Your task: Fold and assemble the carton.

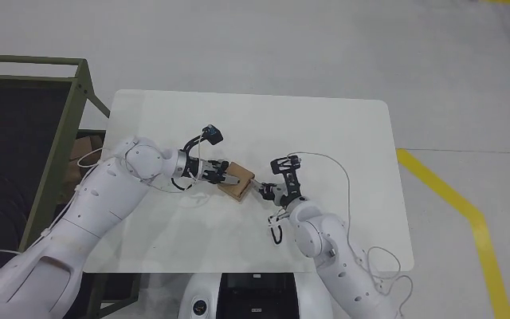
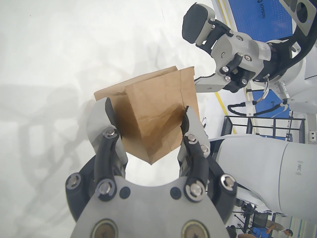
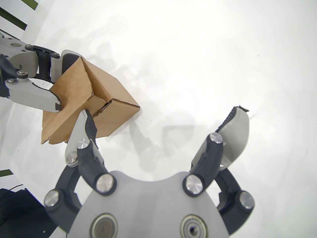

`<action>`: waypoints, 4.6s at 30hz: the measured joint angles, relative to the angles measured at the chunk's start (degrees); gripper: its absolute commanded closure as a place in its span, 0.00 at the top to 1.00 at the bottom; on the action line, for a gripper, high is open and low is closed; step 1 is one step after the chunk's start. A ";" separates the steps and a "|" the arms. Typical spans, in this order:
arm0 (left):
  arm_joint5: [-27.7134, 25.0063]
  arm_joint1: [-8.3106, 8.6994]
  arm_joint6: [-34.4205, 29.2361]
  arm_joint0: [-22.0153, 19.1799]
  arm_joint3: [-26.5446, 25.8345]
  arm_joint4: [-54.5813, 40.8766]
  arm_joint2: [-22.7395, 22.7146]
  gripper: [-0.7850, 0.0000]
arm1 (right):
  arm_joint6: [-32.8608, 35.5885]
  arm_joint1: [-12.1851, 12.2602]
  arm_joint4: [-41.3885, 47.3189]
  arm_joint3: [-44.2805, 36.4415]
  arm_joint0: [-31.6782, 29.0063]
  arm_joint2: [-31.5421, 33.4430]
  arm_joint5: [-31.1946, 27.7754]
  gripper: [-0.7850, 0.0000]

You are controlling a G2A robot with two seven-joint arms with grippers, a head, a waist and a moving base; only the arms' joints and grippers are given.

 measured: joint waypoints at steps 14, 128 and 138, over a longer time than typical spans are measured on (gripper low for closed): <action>0.08 -0.22 -0.41 0.10 0.11 0.30 -0.33 0.66 | 0.61 -0.27 0.61 1.69 1.41 -0.68 0.17 1.00; -0.69 1.30 -0.98 5.66 -4.94 2.02 -9.18 1.00 | -38.99 3.11 -19.10 8.77 -2.83 1.22 -31.74 1.00; -0.69 1.30 -0.98 5.66 -4.94 2.02 -9.18 1.00 | -45.28 3.73 -21.12 13.92 0.36 1.76 -38.73 1.00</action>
